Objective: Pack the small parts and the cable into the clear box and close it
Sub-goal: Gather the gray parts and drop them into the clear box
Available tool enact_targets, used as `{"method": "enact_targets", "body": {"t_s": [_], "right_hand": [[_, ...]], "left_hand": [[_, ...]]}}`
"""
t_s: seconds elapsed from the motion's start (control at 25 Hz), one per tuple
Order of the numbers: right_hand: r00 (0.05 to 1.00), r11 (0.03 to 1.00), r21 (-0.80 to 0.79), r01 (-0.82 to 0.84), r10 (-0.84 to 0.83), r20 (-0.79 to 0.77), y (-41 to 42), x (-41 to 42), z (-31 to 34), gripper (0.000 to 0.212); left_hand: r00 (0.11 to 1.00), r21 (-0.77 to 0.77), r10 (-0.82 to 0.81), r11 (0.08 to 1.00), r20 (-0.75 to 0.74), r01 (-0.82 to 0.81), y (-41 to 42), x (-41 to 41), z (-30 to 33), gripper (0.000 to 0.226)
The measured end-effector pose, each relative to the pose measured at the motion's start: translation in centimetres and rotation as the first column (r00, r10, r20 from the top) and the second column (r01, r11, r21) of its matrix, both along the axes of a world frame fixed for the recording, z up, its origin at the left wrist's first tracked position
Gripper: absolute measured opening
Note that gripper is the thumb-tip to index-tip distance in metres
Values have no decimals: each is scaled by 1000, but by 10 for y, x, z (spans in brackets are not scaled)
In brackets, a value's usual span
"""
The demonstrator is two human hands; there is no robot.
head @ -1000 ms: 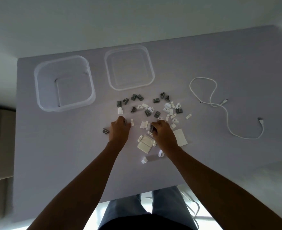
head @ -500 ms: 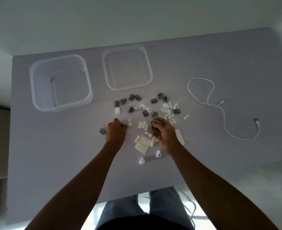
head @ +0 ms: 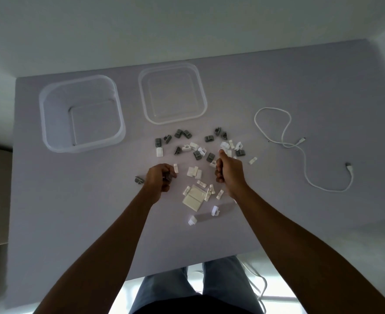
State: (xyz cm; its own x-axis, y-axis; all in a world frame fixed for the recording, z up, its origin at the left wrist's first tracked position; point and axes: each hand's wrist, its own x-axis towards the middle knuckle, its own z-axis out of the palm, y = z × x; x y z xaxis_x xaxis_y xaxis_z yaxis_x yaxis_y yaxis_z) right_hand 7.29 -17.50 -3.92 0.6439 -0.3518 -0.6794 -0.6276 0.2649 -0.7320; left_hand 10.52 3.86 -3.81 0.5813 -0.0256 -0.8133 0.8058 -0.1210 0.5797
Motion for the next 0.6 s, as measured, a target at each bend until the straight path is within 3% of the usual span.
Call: {"method": "enact_targets", "body": {"t_s": [0.04,0.08,0.16,0.28,0.36,0.52,0.6], "right_hand": [[996,964,-255,-80,87,20,-2,3,-6,43],[979,863,-477,-167,203,25,-3,7,-11,39],[913,651,-688,-319,405,-40,-3,12,-13,31],[839,467,-754,-463,505,-202,4,18,-13,32],[820,393,-767,-507,493,-289,5,21,-17,34],[820,377,-770,-515,479,-313,2,24,-25,35],[810,353,-780,-517,496,-312,2,25,-28,34]], "left_hand": [[989,-142,132,980,-72,-141,3,0,3,26],[982,-208,163,961,-95,-180,7,0,5,29],[982,-197,156,965,-107,-175,13,1,8,38],[988,-62,131,989,-82,-136,21,4,10,38],[976,-108,197,972,-92,-206,27,3,10,34],[918,-344,351,852,-185,-395,35,-1,11,32],[948,-256,308,913,-76,-317,38,-2,5,32]]}}
